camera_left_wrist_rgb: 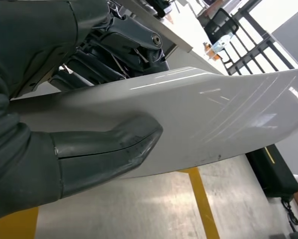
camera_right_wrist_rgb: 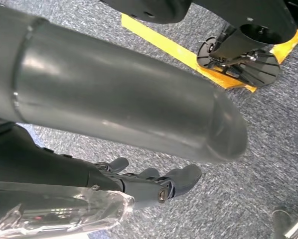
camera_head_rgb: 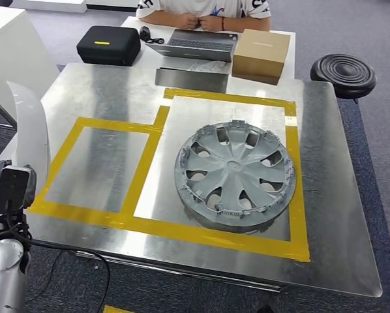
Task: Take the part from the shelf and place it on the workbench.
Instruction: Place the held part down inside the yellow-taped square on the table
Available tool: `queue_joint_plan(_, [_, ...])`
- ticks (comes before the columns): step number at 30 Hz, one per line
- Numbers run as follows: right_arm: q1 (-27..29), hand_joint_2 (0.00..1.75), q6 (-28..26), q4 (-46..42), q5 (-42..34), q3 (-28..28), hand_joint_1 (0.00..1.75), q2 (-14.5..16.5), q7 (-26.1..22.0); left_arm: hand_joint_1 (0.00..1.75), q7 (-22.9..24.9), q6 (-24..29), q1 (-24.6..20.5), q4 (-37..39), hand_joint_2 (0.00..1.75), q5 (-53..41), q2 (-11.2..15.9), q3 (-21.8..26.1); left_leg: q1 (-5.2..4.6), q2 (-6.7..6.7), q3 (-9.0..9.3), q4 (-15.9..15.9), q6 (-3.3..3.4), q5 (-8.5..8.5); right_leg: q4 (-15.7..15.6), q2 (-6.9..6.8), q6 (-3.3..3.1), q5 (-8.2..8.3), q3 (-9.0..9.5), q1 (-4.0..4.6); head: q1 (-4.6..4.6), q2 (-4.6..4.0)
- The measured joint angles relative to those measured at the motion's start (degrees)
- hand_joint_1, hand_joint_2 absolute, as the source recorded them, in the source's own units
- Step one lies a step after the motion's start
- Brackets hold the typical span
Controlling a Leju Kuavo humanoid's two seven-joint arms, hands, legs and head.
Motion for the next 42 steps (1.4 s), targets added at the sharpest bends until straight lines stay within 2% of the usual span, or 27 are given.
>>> queue_joint_plan(1, [0.0, 0.0, 0.0, 0.0, 0.1, 0.0, 0.0, 0.0, 0.0, 1.45, 0.0, -0.1, -0.1, 0.1, 1.75, 0.2, 0.1, 0.1, 0.01, 0.04, -1.08, 2.4, -0.26, -1.52, -0.1, -0.04, -0.33, 0.07, 0.02, -0.12, -0.11, 0.0])
queue_joint_plan(3, [0.0, 0.0, 0.0, 0.0, 0.5, 0.0, 0.0, 0.0, 0.0, 1.54, 0.0, -0.5, -0.3, 0.4, 1.75, 0.7, 0.2, 0.2, 0.02, 0.06, -4.79, 10.5, -0.58, -5.42, -0.1, -0.11, -0.66, 0.03, -0.02, -0.13, -0.3, 0.0])
queue_joint_plan(4, [0.0, 0.0, 0.0, 0.0, 0.6, 0.0, 0.0, 0.0, 0.0, 1.53, 0.0, -0.8, -0.3, 0.6, 1.75, 1.0, 0.2, 0.3, 0.02, 0.07, -6.53, 14.1, -0.65, -6.67, -0.1, -0.14, -0.7, 0.01, -0.02, -0.11, -0.28, 0.0])
queue_joint_plan(5, [0.0, 0.0, 0.0, 0.0, 0.7, 0.0, 0.0, 0.0, 0.0, 1.53, 0.0, -1.0, -0.3, 0.9, 1.75, 1.3, 0.2, 0.5, 0.02, 0.07, -7.47, 15.9, -0.64, -6.85, -0.1, -0.15, -0.72, 0.0, -0.02, -0.09, -0.3, 0.0])
queue_joint_plan(6, [0.0, 0.0, 0.0, 0.0, 0.7, 0.0, 0.0, 0.0, 0.0, 1.5, 0.0, -1.2, -0.4, 1.2, 1.75, 1.5, 0.3, 0.6, 0.03, 0.07, -7.29, 15.3, -0.57, -5.83, -0.1, -0.13, -0.72, -0.01, 0.02, -0.09, -0.3, 0.0])
queue_joint_plan(7, [0.0, 0.0, 0.0, 0.0, 0.7, 0.0, 0.0, 0.0, 0.0, 1.45, 0.0, -1.3, -0.4, 1.4, 1.75, 1.7, 0.3, 0.8, 0.03, 0.07, -6.06, 12.7, -0.47, -3.97, -0.1, -0.11, -0.7, -0.02, 0.08, -0.1, -0.3, 0.0])
queue_joint_plan(9, [0.0, 0.0, 0.1, 0.0, 0.7, 0.1, 0.0, 0.0, 0.0, 1.42, 0.3, -1.9, -1.0, 2.1, 1.75, 2.1, 0.8, 1.3, 0.02, 0.12, -2.14, 4.4, -0.22, -0.12, 0.1, -0.05, -0.44, -0.12, 0.14, 0.05, -0.31, 0.0])
queue_joint_plan(10, [0.0, 0.0, 0.1, 0.0, 0.7, 0.2, 0.0, 0.0, 0.0, 1.42, 0.4, -2.4, -1.6, 2.8, 1.75, 2.3, 1.2, 1.6, -0.01, 0.11, -0.76, 1.3, -0.04, 0.87, 0.1, -0.03, -0.19, -0.15, 0.06, 0.18, -0.26, 0.0])
queue_joint_plan(11, [0.0, 0.0, 0.2, 0.0, 0.8, 0.2, 0.0, 0.0, 0.0, 1.41, 0.6, -2.9, -2.3, 3.8, 1.75, 2.4, 1.7, 1.8, -0.06, 0.1, -0.01, -0.5, 0.16, 1.23, 0.1, -0.02, 0.09, -0.16, -0.05, 0.32, -0.24, 0.0])
queue_joint_plan(15, [0.0, 0.0, 0.5, 0.0, 0.8, 0.4, 0.0, 0.0, 0.0, 1.4, 0.1, -4.3, -4.8, 9.3, 1.75, 2.4, 4.1, 3.3, 0.03, 0.05, 0.06, -1.2, 1.39, 1.35, 0.9, -0.08, 1.22, -0.85, -0.73, 0.25, -0.08, 0.0])
queue_joint_plan(16, [-0.1, 0.0, 0.5, 0.0, 0.8, 0.4, 0.0, -0.1, 0.0, 1.38, -0.2, -4.5, -5.5, 10.6, 1.75, 2.2, 4.6, 3.6, 0.15, 0.06, 0.1, -1.3, 1.69, 1.44, 3.1, -0.13, 1.52, -2.13, -1.8, 0.2, 0.07, 0.0])
queue_joint_plan(19, [-0.1, 0.0, 0.6, 0.0, 0.9, 0.5, 0.0, -0.1, 0.0, 1.38, -0.5, -4.7, -6.6, 13.5, 1.75, 2.1, 5.5, 4.3, 0.15, 0.15, 0.12, -1.3, 2.09, 1.36, 14.5, -0.26, 2.06, -7.21, -7.3, 0.06, 0.39, 0.0])
queue_joint_plan(20, [0.0, 0.0, 0.6, 0.0, 0.9, 0.6, 0.0, -0.1, 0.0, 1.4, -0.6, -4.8, -6.8, 14.2, 1.75, 2.0, 5.7, 4.4, 0.13, 0.16, 0.15, -1.3, 2.11, 1.32, 16.5, -0.27, 2.09, -7.58, -8.38, 0.06, 0.39, 0.0])
queue_joint_plan(21, [0.0, 0.0, 0.6, 0.0, 0.9, 0.7, 0.0, -0.1, 0.0, 1.42, -0.8, -4.8, -6.9, 15.0, 1.75, 2.0, 5.9, 4.5, 0.12, 0.14, 0.22, -1.3, 2.1, 1.28, 16.3, -0.27, 2.05, -6.76, -8.35, 0.07, 0.4, 0.0])
queue_joint_plan(22, [0.0, 0.0, 0.6, 0.0, 0.9, 0.8, 0.0, -0.1, 0.0, 1.45, -1.0, -4.9, -7.1, 15.8, 1.75, 2.0, 6.2, 4.6, 0.12, 0.11, 0.33, -1.3, 2.05, 1.22, 13.7, -0.27, 1.94, -4.99, -7.2, 0.07, 0.39, 0.0])
queue_joint_plan(23, [0.0, 0.0, 0.7, 0.0, 0.9, 0.8, 0.0, -0.1, 0.0, 1.47, -1.4, -4.9, -7.4, 16.6, 1.75, 2.0, 6.4, 4.7, 0.13, 0.08, 0.48, -1.2, 1.92, 1.13, 9.5, -0.27, 1.79, -2.73, -5.17, 0.07, 0.4, 0.0])
queue_joint_plan(25, [-0.2, 0.0, 0.7, 0.0, 0.9, 0.9, 0.0, -0.1, 0.0, 1.51, -2.2, -4.9, -8.1, 18.0, 1.75, 1.8, 7.1, 5.3, -0.02, 0.06, 0.57, -1.1, 1.48, 0.96, 2.3, -0.21, 1.41, -0.21, -1.44, 0.14, 0.36, 0.0])
queue_joint_plan(26, [-0.2, 0.0, 0.7, 0.0, 0.9, 0.9, 0.0, -0.2, 0.0, 1.51, -2.6, -4.9, -8.5, 18.6, 1.75, 1.7, 7.4, 5.6, -0.1, 0.04, 0.52, -1.1, 1.21, 0.97, 0.6, -0.16, 1.21, 0.11, -0.54, 0.2, 0.33, 0.0])
queue_joint_plan(30, [-0.2, 0.0, 0.7, 0.0, 1.1, 1.1, 0.0, -0.2, 0.0, 1.54, -3.6, -4.9, -9.6, 20.2, 1.75, 1.3, 8.4, 6.2, 0.03, 0.07, 0.2, -0.8, 0.1, 0.61, 0.1, -0.08, 0.0, 0.26, -0.44, 0.18, 0.23, 0.0])
queue_joint_plan(32, [-0.3, 0.0, 0.7, 0.0, 1.4, 1.3, 0.0, -0.3, 0.0, 1.54, -4.0, -4.9, -10.1, 20.7, 1.75, 1.1, 8.7, 6.3, 0.11, 0.14, -1.91, 3.9, -0.43, -2.21, -0.2, -0.11, -0.54, 0.4, -0.35, -0.02, 0.05, 0.0])
queue_joint_plan(34, [-0.3, 0.0, 0.8, 0.0, 1.7, 1.4, 0.0, -0.3, -0.1, 1.53, -4.1, -5.0, -10.4, 21.2, 1.75, 0.9, 8.7, 6.3, 0.13, 0.14, -5.76, 12.1, -0.76, -5.84, -0.2, -0.16, -0.7, 0.36, -0.35, -0.02, -0.08, 0.0])
queue_joint_plan(35, [-0.3, 0.0, 0.8, 0.0, 1.7, 1.4, 0.0, -0.3, -0.1, 1.54, -4.2, -5.0, -10.5, 21.4, 1.75, 0.9, 8.7, 6.3, 0.17, 0.14, -7.16, 15.0, -0.85, -6.56, -0.2, -0.17, -0.72, 0.35, -0.33, -0.03, -0.07, 0.0])
queue_joint_plan(36, [-0.3, 0.0, 0.8, 0.0, 1.7, 1.4, 0.0, -0.3, -0.1, 1.54, -4.2, -5.1, -10.5, 21.6, 1.75, 0.8, 8.7, 6.3, 0.21, 0.14, -7.65, 15.8, -0.89, -6.14, -0.2, -0.16, -0.71, 0.34, -0.3, -0.05, -0.08, 0.0])
queue_joint_plan(37, [-0.3, 0.0, 0.8, 0.0, 1.7, 1.4, 0.0, -0.3, -0.1, 1.54, -4.3, -5.1, -10.5, 21.7, 1.75, 0.8, 8.6, 6.3, 0.27, 0.15, -6.98, 14.2, -0.9, -4.61, -0.2, -0.15, -0.69, 0.33, -0.24, -0.1, -0.08, 0.0])
queue_joint_plan(39, [-0.3, 0.0, 0.8, 0.0, 1.7, 1.4, 0.0, -0.3, -0.1, 1.56, -4.4, -5.0, -10.6, 21.9, 1.75, 0.7, 8.6, 6.3, 0.4, 0.21, -3.38, 6.4, -1.0, -0.44, -0.1, -0.08, -0.43, 0.24, -0.1, -0.1, -0.12, 0.0])
queue_joint_plan(40, [-0.3, 0.0, 0.8, 0.0, 1.7, 1.4, 0.0, -0.3, -0.1, 1.57, -4.5, -5.0, -10.8, 21.9, 1.75, 0.6, 8.5, 6.3, 0.42, 0.16, -1.67, 2.7, -0.91, 0.84, 0.0, -0.03, -0.2, 0.16, -0.16, 0.0, -0.18, 0.0])
queue_joint_plan(42, [-0.3, 0.0, 0.8, 0.0, 1.7, 1.4, 0.0, -0.4, 0.0, 1.61, -4.8, -5.0, -10.9, 22.1, 1.75, 0.5, 8.4, 6.2, 0.32, 0.06, -0.27, -0.7, -0.45, 1.42, 0.1, 0.05, 0.38, 0.17, -0.4, 0.24, -0.25, 0.0])
